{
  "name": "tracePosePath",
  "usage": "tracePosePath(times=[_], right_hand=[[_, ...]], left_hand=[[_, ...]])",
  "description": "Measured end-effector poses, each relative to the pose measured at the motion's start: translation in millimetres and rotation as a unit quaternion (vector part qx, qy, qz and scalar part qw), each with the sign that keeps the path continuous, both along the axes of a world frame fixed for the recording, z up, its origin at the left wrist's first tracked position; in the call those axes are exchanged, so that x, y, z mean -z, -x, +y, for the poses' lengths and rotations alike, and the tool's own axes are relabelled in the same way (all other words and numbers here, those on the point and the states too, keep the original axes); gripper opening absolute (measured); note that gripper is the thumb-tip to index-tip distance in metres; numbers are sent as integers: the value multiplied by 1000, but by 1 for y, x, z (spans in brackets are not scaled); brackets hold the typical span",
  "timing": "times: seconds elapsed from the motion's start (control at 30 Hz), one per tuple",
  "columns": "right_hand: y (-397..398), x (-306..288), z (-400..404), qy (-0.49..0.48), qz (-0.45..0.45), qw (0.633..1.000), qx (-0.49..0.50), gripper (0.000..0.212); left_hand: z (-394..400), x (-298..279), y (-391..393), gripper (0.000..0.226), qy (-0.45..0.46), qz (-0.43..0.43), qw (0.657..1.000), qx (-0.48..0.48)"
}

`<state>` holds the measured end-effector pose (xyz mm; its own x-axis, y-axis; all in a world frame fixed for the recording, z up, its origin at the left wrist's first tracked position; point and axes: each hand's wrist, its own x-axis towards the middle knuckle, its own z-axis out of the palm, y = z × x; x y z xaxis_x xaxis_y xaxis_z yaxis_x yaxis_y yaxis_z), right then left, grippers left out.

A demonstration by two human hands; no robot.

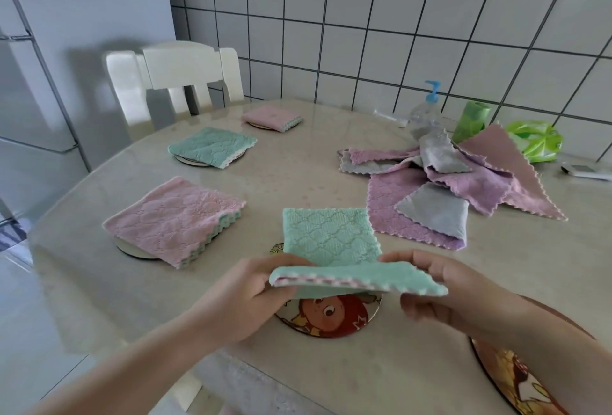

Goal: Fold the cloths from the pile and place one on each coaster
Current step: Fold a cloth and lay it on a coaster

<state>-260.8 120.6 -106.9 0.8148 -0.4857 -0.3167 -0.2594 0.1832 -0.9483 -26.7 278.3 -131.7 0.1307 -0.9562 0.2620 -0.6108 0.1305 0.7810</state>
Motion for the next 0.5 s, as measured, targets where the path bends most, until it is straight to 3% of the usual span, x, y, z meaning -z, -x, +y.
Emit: tracePosePath(times=[0.1,0.17,0.23,0.3,0.4,0.5], right_hand=[[-22,-2,1,215,43,971,90,17],[-35,-4,-3,300,34,943,139,25],[-45,-5,-8,341,47,926,155,30],[-54,-3,-16,372,101,912,141,29],[-60,6,-29,384,166,900,119,36],[-61,10,-37,388,188,895,109,36]], left_hand=[[-13,-3,0,39,0,61,997,-48],[-25,-5,-3,30,3,93,993,-73],[-34,-4,-8,31,2,122,989,-85],[-43,-4,-14,56,-25,114,988,-101],[-52,-8,-18,91,-89,43,987,-129],[-58,-13,-23,92,-128,-38,982,-135]])
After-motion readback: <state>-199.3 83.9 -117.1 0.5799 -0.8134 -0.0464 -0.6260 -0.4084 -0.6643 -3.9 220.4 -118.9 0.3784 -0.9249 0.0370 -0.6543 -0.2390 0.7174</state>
